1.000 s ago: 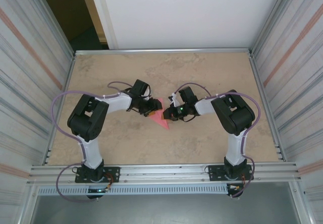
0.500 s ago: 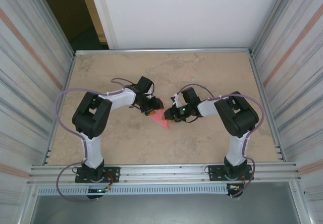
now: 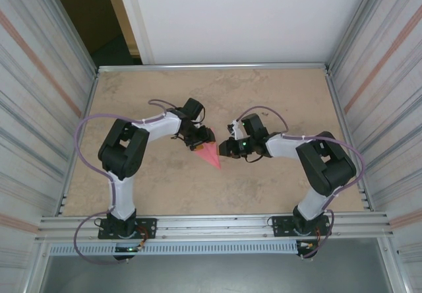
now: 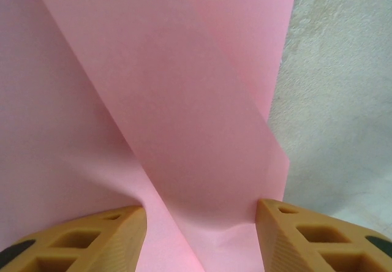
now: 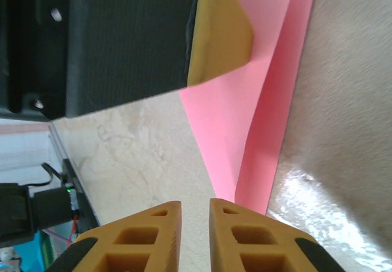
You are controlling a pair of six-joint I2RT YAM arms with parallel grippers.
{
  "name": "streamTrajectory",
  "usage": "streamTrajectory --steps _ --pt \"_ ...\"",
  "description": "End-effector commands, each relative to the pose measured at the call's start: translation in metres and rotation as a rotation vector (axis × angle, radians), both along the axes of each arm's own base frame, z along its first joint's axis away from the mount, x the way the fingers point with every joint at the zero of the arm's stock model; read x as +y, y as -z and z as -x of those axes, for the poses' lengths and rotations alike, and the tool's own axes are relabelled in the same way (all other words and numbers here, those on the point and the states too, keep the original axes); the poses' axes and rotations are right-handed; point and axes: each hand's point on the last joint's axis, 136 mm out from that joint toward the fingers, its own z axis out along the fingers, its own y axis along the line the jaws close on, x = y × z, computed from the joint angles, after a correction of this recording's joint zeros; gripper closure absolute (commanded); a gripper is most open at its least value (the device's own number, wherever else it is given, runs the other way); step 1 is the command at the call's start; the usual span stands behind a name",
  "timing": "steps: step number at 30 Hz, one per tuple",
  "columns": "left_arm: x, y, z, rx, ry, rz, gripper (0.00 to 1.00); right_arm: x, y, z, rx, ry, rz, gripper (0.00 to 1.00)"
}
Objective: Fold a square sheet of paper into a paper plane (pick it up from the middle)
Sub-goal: Fourth fold the wing at the center of the table.
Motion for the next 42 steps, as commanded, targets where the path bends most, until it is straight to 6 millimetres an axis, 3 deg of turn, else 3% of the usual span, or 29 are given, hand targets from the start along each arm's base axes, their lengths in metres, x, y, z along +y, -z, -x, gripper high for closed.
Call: streamTrajectory --steps 1,3,16,42 --pt "0.065 0.07 0.053 0.213 -0.021 -0.323 0.47 0.008 0.006 0.005 -0.017 -0.031 0.059 0.83" --pt "0.069 0.081 0.057 0.24 -0.024 -0.345 0.47 0.012 0.009 0.006 -0.015 -0.04 0.065 0.85" --pt "0.073 0.092 0.062 0.271 -0.029 -0.371 0.5 0.017 0.025 0.009 0.014 -0.07 0.113 0.86" --pt "0.072 0.096 0.065 0.286 -0.021 -0.365 0.5 0.011 0.041 0.009 0.043 -0.055 0.152 0.86"
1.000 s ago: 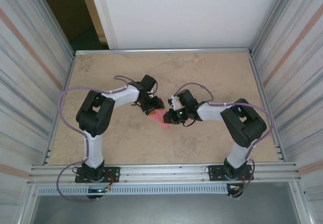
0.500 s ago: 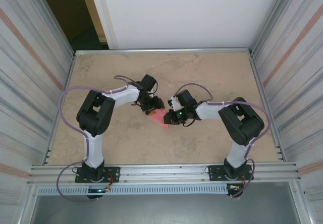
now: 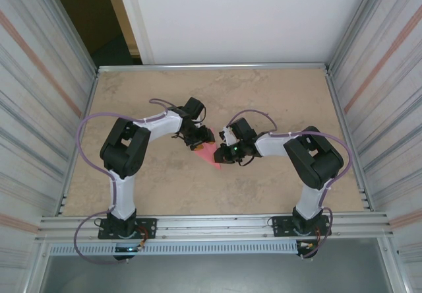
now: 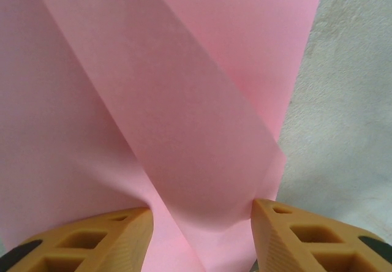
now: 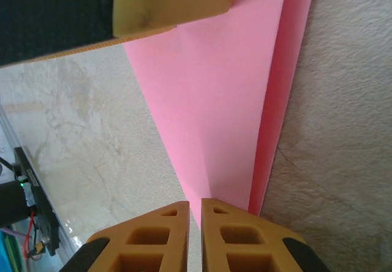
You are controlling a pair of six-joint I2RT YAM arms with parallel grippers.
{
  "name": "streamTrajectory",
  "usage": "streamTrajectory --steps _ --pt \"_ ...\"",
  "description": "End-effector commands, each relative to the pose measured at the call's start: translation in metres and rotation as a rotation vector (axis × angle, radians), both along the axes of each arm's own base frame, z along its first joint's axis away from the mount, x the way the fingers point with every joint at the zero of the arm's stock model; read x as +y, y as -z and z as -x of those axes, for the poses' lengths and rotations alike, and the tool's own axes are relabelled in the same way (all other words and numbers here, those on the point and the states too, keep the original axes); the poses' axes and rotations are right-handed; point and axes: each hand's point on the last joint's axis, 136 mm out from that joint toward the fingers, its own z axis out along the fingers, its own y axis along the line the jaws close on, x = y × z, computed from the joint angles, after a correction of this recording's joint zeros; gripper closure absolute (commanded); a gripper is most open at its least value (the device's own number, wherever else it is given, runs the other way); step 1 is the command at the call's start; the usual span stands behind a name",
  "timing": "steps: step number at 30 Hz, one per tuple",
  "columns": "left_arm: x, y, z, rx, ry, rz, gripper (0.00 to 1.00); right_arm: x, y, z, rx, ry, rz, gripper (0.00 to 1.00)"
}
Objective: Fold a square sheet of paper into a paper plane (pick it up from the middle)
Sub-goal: Fourth fold the wing at the center of the table.
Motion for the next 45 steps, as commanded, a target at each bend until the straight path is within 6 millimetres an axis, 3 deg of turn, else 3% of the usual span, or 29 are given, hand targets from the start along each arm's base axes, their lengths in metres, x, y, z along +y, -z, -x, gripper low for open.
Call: streamTrajectory --steps 1,15,20,22,27,30,32,37,45 --pt "0.068 0.084 0.061 0.241 -0.01 -0.328 0.5 -0.002 0.008 -0.001 0.003 -0.005 0.032 0.86" --pt "0.068 0.084 0.061 0.238 -0.008 -0.325 0.5 -0.005 0.017 0.0 0.016 0.004 0.061 0.87" --pt "0.058 0.067 0.05 0.198 -0.002 -0.274 0.51 -0.012 0.025 0.003 0.035 0.008 0.105 0.87" --pt "0.048 0.051 0.036 0.148 0.005 -0.224 0.52 -0.016 0.029 0.006 0.042 0.003 0.138 0.87" --pt "0.013 -0.034 -0.017 -0.081 0.03 -0.008 0.51 -0.025 0.039 0.013 0.06 -0.01 0.202 0.88" --pt "0.01 -0.079 -0.037 -0.21 0.019 0.074 0.51 -0.027 0.041 0.015 0.063 -0.019 0.221 0.88" --pt "0.01 -0.096 -0.043 -0.282 0.027 0.124 0.53 -0.027 0.041 0.015 0.064 -0.023 0.226 0.88" --pt "0.003 -0.1 -0.033 -0.379 0.09 0.248 0.65 -0.025 0.041 0.014 0.068 -0.025 0.226 0.89" --pt "-0.016 -0.082 -0.01 -0.377 0.117 0.474 0.81 -0.027 0.042 0.014 0.079 -0.029 0.24 0.89"
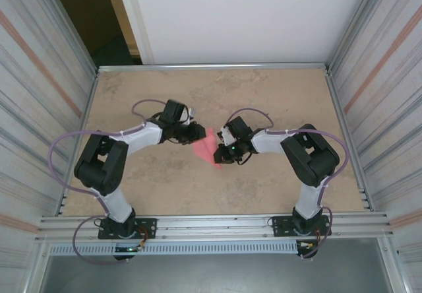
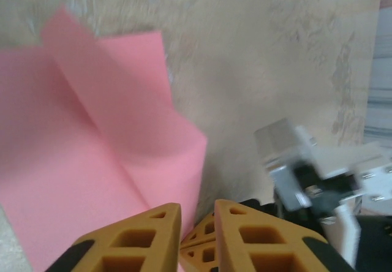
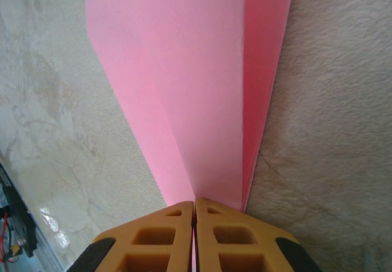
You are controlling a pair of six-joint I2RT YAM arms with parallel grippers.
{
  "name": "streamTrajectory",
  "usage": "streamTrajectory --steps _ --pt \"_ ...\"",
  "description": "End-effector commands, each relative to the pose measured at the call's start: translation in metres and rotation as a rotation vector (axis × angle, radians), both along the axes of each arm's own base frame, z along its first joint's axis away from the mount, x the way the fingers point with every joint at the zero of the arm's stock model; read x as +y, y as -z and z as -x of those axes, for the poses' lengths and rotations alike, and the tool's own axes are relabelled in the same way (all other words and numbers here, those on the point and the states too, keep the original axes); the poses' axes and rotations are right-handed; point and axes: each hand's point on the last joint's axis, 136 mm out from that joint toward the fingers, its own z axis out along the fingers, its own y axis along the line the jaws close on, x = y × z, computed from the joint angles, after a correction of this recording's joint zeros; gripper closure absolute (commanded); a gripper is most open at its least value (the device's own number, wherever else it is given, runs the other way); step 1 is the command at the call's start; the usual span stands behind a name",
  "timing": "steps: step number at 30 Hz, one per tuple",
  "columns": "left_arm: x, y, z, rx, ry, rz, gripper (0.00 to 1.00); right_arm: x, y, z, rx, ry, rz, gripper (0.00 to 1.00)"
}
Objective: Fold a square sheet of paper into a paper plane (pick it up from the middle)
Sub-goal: Fourth fold the wing at the center of the table.
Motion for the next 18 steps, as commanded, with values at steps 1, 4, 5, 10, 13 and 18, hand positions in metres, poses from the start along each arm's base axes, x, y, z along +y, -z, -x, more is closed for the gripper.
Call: streamTrajectory --steps 1,4,5,10,13,18 --pt "-0.023 -0.014 -0.002 -0.056 0.063 0.156 0.82 -0.024 0.032 0.015 0.064 0.0 0.147 0.89" --pt "-0.027 -0.005 0.0 -0.044 0.073 0.173 0.85 -0.024 0.032 0.015 0.066 0.003 0.147 0.89" --pt "-0.028 -0.004 0.001 -0.042 0.076 0.179 0.85 -0.024 0.033 0.015 0.067 0.002 0.148 0.89" --pt "-0.034 0.006 0.005 -0.02 0.096 0.174 0.85 -0.024 0.032 0.014 0.07 0.005 0.15 0.9" --pt "-0.037 0.012 0.01 -0.01 0.094 0.134 0.85 -0.024 0.032 0.014 0.076 0.008 0.148 0.9" --pt "-0.036 0.023 0.017 0.0 0.086 0.094 0.85 -0.024 0.032 0.017 0.085 0.006 0.143 0.89"
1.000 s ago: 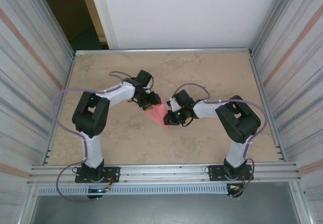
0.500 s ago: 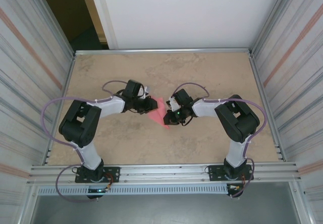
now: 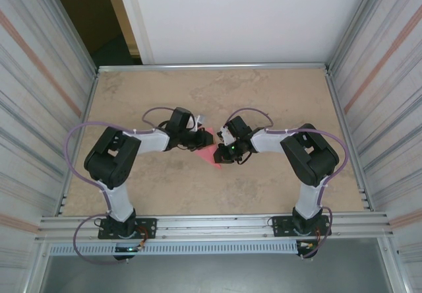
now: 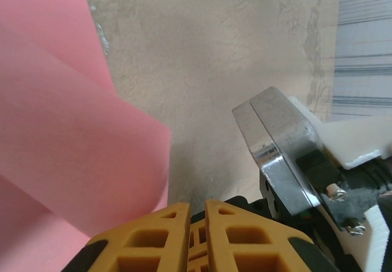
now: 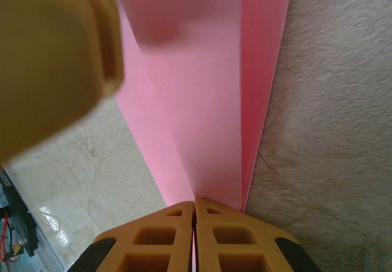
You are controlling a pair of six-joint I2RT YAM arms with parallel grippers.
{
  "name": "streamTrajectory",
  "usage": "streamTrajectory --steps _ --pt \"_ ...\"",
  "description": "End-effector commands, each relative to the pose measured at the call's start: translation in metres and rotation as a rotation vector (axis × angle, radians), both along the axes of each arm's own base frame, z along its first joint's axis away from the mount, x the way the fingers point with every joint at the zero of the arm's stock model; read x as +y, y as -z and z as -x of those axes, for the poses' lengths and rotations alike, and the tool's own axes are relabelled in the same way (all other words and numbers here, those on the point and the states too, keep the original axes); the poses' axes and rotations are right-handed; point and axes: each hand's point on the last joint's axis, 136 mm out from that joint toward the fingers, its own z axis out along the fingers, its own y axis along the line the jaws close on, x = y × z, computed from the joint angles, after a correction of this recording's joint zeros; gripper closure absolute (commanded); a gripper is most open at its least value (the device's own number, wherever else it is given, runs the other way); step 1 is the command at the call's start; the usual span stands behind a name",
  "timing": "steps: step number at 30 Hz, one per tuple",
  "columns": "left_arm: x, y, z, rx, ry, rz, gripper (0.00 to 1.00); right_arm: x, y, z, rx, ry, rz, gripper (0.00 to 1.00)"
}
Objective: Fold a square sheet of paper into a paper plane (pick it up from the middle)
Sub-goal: Fourth fold the wing at the center of the table.
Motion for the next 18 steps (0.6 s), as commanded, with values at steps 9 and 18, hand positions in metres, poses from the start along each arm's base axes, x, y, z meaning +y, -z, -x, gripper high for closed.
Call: streamTrajectory --steps 9,18 --pt "0.009 0.027 -0.006 0.041 -0.07 -0.065 0.87 -0.027 0.035 0.02 0.084 0.006 0.145 0.89" --pt "0.017 0.041 -0.014 0.071 -0.112 -0.07 0.87 -0.028 0.037 0.022 0.09 0.002 0.152 0.89"
